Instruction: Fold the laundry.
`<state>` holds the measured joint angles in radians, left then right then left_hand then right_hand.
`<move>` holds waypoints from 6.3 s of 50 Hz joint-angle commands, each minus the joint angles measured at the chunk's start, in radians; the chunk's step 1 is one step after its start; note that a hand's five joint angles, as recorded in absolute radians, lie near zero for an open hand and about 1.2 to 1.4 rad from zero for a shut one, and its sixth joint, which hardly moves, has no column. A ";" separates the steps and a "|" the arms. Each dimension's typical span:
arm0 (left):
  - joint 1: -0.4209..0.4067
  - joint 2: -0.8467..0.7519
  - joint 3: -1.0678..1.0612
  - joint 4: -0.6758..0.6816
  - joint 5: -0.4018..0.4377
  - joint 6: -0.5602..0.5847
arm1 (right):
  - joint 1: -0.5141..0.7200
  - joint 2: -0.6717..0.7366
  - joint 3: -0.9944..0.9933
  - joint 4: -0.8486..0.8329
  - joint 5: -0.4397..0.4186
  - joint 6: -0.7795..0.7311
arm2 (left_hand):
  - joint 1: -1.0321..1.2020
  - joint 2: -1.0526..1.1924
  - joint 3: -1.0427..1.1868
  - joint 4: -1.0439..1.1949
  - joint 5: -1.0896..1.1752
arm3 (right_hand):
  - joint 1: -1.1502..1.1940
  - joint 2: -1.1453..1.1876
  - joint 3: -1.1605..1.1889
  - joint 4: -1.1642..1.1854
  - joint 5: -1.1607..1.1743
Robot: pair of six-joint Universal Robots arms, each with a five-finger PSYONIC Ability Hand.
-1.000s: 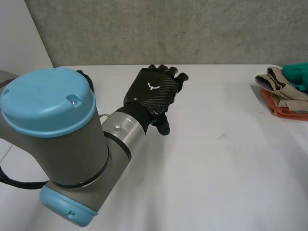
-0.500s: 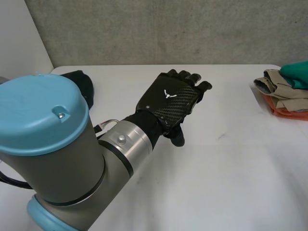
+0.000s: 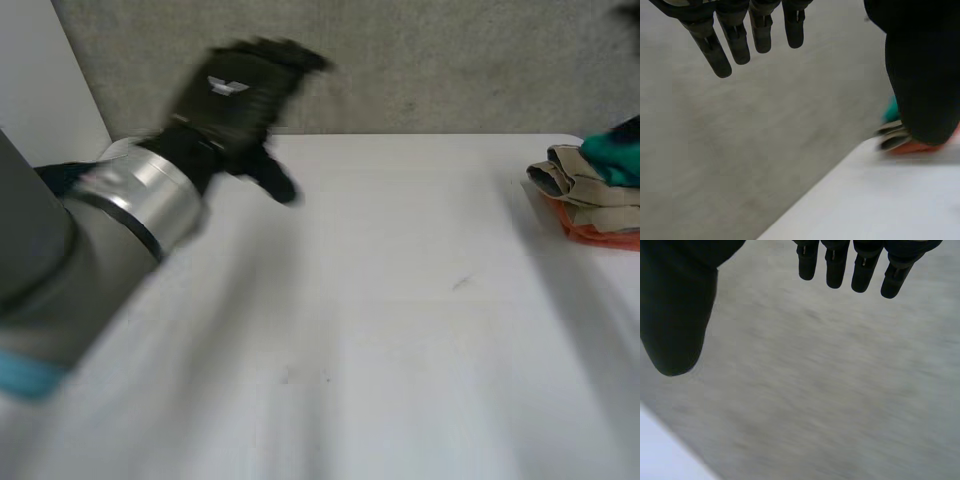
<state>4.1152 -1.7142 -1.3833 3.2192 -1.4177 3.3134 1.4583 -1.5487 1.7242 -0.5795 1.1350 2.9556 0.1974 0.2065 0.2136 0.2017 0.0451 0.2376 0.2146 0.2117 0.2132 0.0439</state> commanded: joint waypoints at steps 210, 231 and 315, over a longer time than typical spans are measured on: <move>0.129 0.157 -0.267 0.231 -0.259 0.101 | 0.737 0.072 -0.257 0.463 0.600 -0.195 | 1.199 1.190 1.183 1.195 1.177 | 1.159 1.182 1.185 1.183 1.178; 0.132 0.138 0.127 0.068 -0.270 0.101 | 0.653 0.007 -0.578 0.665 0.562 -0.291 | 1.199 1.190 1.183 1.195 1.177 | 1.159 1.182 1.185 1.183 1.178; -0.041 -0.544 -0.048 0.090 -0.296 0.057 | 0.231 0.633 -0.209 0.464 -0.098 -0.567 | 0.453 0.444 0.437 0.449 0.431 | 1.159 1.182 1.185 1.183 1.178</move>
<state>4.0574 -2.1786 -1.5097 3.3031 -1.6744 3.2871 1.6892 -0.9078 1.4865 -0.1182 1.0370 2.3892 0.5704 0.5610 0.5599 0.5511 0.3686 1.0901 1.1790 1.1852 1.1955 1.0065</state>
